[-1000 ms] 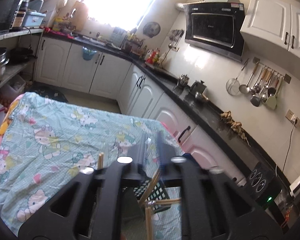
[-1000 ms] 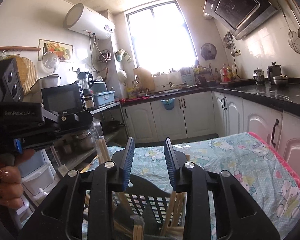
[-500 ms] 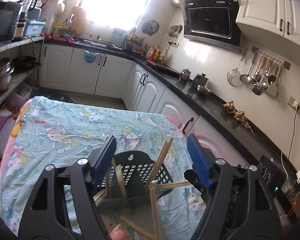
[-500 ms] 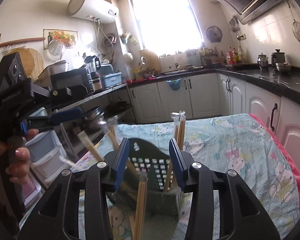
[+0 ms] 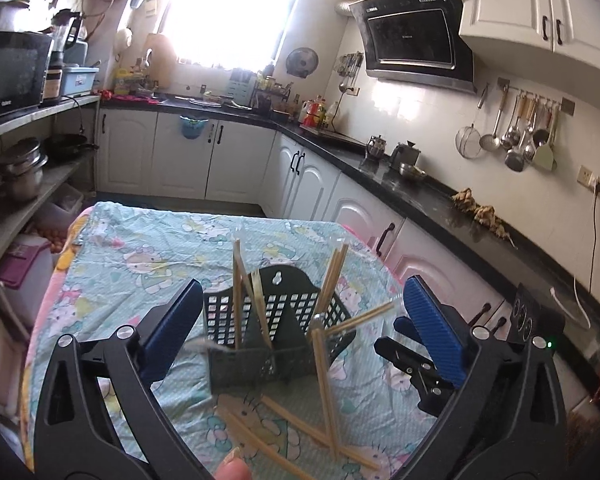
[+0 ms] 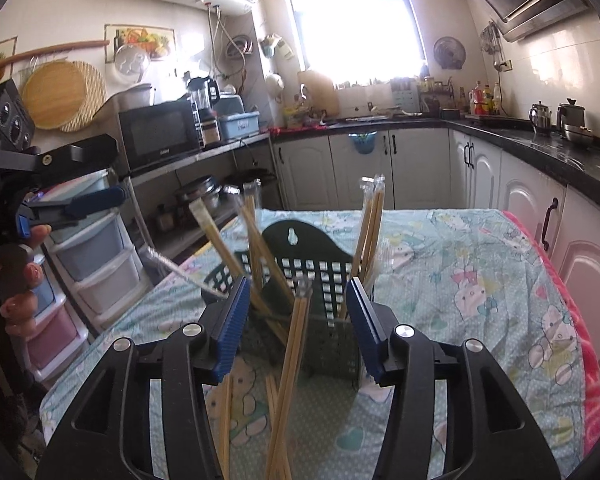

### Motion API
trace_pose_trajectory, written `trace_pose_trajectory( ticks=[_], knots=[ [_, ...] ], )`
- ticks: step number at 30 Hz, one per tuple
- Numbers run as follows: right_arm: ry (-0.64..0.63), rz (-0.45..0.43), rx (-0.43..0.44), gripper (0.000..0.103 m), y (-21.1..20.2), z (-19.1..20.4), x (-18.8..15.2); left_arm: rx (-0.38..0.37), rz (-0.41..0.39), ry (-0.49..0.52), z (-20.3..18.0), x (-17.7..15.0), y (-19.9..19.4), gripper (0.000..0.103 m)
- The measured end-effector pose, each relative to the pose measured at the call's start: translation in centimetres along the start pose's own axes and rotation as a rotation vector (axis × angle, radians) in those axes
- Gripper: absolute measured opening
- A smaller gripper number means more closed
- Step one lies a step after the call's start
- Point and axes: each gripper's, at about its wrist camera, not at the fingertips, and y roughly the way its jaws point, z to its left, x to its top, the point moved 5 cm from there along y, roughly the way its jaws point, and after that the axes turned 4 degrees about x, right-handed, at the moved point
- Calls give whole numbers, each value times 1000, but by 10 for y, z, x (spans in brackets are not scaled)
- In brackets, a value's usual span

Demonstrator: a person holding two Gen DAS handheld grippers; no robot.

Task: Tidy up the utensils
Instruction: 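Withdraw both open tools from the caddy toward the chopsticks on the cloth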

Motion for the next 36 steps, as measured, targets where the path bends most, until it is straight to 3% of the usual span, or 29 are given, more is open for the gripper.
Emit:
trace_pose_trajectory(
  ticks=[14, 36],
  knots=[
    [-63, 67, 9, 50, -12, 11, -23, 77, 37, 49, 3, -39, -12, 93],
    [-106, 256, -46, 50, -15, -6, -81, 118, 177, -6, 22, -103, 3, 93]
  ],
)
